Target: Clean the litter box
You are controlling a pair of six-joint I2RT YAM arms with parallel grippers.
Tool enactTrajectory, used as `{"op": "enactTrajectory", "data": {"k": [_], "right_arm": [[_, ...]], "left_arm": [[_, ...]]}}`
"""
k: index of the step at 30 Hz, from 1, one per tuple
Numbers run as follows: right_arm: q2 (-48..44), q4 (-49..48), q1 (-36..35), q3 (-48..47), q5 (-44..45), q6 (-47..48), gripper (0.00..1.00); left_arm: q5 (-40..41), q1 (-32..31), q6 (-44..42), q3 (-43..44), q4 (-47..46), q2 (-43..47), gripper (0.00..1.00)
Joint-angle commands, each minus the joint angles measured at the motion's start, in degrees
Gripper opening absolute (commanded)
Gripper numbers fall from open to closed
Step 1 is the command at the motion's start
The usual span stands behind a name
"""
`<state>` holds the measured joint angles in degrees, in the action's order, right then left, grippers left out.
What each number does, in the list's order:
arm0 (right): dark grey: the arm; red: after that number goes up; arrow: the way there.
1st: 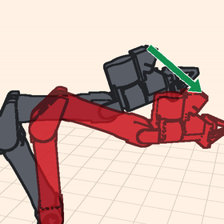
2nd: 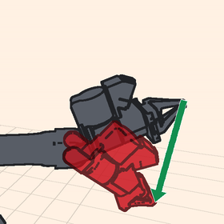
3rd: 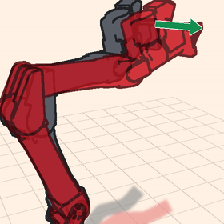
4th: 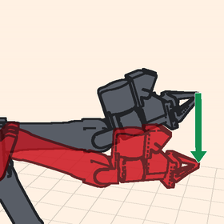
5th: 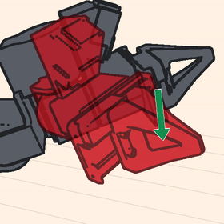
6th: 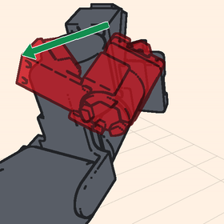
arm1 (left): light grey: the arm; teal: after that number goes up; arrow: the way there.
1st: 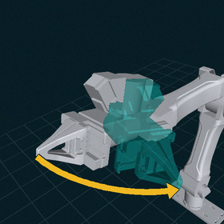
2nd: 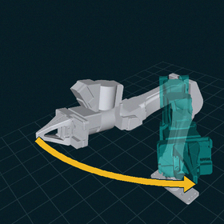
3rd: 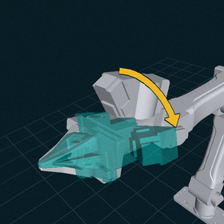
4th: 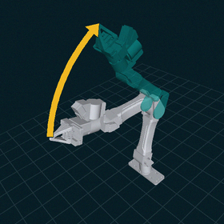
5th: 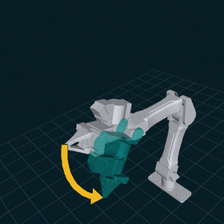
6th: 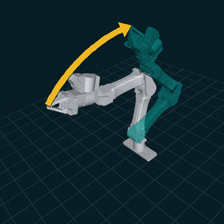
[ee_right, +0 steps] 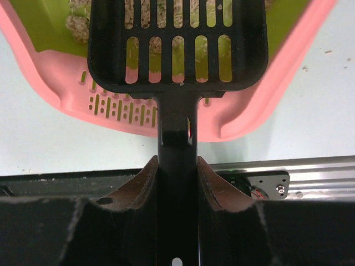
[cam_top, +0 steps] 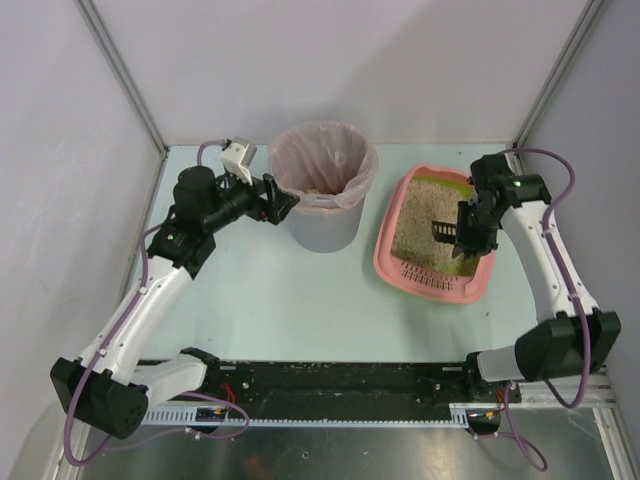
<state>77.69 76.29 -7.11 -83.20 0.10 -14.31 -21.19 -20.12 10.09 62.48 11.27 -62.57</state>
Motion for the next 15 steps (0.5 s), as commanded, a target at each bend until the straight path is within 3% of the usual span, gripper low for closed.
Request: {"op": "enactTrajectory", "data": {"k": [1, 5, 15], "right_arm": [[4.3, 1.1, -0.1, -2.7, -4.2, 1.4, 0.00], [8.4, 5.2, 0.3, -3.6, -2.6, 2.0, 0.00], [14.2, 3.7, -0.6, -2.9, -5.0, 3.3, 0.00]], "left_arm": [[-2.8, 0.4, -0.1, -0.3, -0.6, 0.3, 0.87], [-3.5, 1.5, 0.3, -0.3, -0.6, 0.0, 0.86], [-4.2, 2.2, 0.6, -0.1, -0.5, 0.2, 0.86]]}}
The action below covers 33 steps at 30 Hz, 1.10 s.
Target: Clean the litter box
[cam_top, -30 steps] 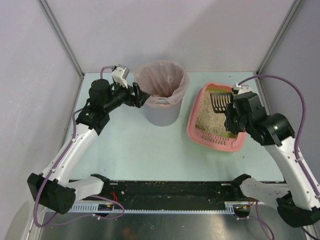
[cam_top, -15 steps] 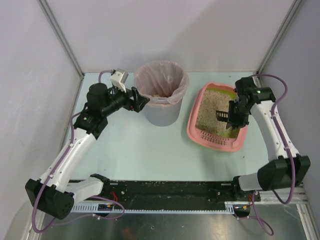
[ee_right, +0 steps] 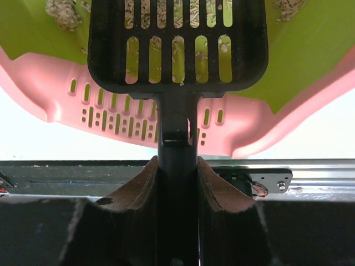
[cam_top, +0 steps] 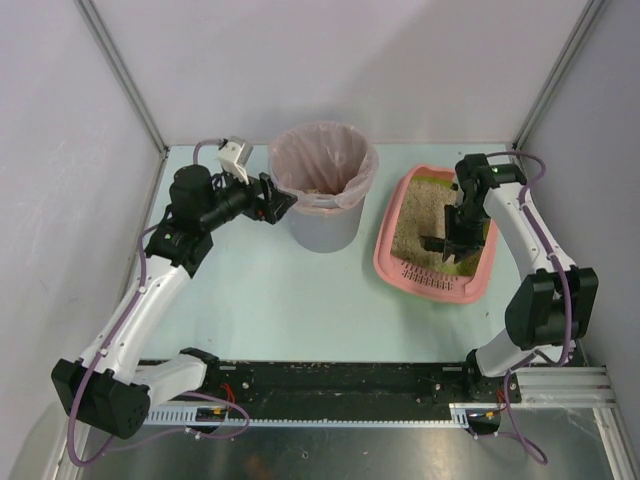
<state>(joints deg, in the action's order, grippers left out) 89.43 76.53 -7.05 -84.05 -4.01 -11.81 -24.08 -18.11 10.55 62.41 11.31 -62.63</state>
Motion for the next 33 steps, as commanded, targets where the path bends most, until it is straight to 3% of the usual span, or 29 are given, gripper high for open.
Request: {"op": "enactTrajectory", "data": {"k": [1, 16, 33], "right_arm": [[2.9, 3.4, -1.4, -2.2, -0.7, 0.8, 0.00], [10.3, 0.7, -1.0, -4.3, -0.6, 2.7, 0.00], [20.2, 0.5, 2.2, -15.5, -0.6, 4.3, 0.00]], "left_arm": [[-1.2, 0.2, 0.1, 0.0, -0.6, 0.1, 0.86], [-1.0, 0.3, -0.3, 0.1, -0.3, 0.4, 0.86], [-1.1, 0.5, -0.2, 0.1, -0.3, 0.3, 0.86]]}}
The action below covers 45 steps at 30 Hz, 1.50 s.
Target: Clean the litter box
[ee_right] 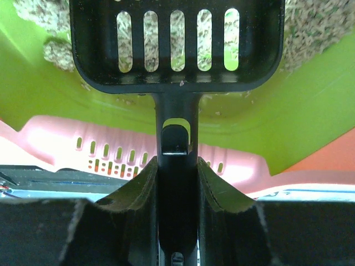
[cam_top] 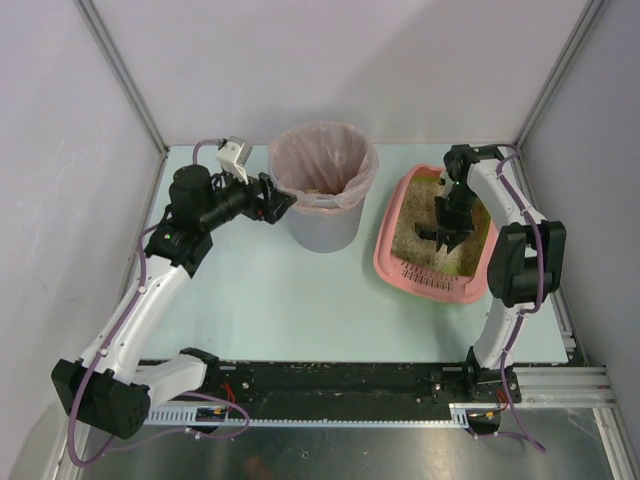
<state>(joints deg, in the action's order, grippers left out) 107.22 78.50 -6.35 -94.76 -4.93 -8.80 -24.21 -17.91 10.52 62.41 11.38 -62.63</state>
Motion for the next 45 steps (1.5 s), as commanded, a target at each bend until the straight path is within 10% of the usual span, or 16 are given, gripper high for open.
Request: {"op": "enactTrajectory", "data": {"k": [1, 45], "right_arm": [[3.5, -1.1, 1.8, -6.6, 0.4, 1.3, 0.00], [-1.2, -28.4, 0.2, 6.4, 6.1, -3.2, 0.00]], "left_arm": [[-1.0, 0.3, -0.2, 0.1, -0.4, 0.2, 0.86], [-2.9, 1.0, 0.7, 0.2, -0.3, -0.7, 0.86]]}}
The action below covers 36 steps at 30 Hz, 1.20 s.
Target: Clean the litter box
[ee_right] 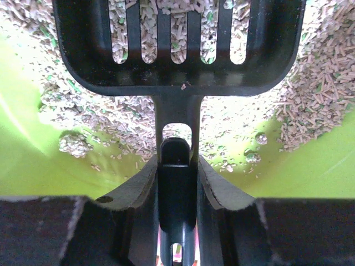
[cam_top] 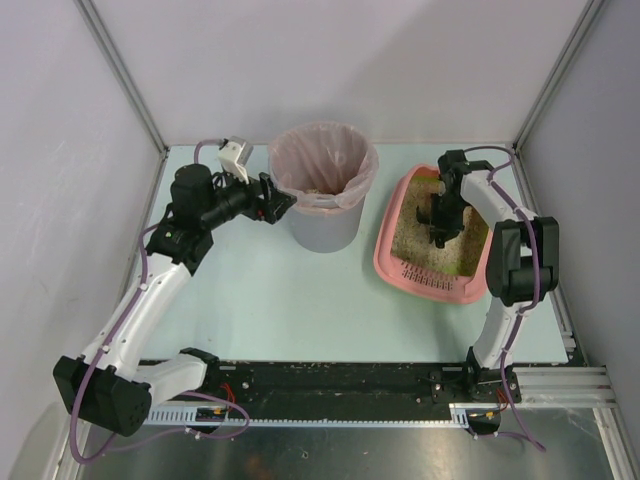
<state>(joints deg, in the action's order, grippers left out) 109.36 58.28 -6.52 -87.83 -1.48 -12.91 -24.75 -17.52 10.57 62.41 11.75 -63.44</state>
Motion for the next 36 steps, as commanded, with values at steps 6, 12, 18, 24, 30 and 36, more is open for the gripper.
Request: {"op": "enactTrajectory", "data": {"k": [6, 12, 18, 24, 30, 36], "right_arm": [[-0.6, -12.4, 0.4, 0.6, 0.3, 1.7, 0.00], [-0.4, -17.3, -1.2, 1.5, 1.4, 2.6, 0.00], [-3.3, -24.3, -2.1, 5.7, 4.0, 4.1, 0.00], [-6.9, -28.7, -3.1, 10.7, 6.9, 6.3, 0.00], [-14.9, -35.5, -4.2, 17.8, 9.5, 7.5, 0.00], [-21.6, -40.2, -5.4, 24.8, 10.8, 9.0, 0.00]], "left_arm": [[-1.8, 0.6, 0.5, 0.0, -0.8, 0.3, 0.86], [-1.7, 0.6, 0.5, 0.0, -0.7, 0.2, 0.86], [-2.1, 1.0, 0.6, -0.1, -0.8, 0.2, 0.86], [-2.4, 1.5, 0.9, -0.1, -0.7, -0.1, 0.86], [-2.8, 1.7, 1.0, -0.1, -0.8, 0.0, 0.86], [-2.8, 1.7, 1.1, -0.1, -0.8, 0.1, 0.86]]}}
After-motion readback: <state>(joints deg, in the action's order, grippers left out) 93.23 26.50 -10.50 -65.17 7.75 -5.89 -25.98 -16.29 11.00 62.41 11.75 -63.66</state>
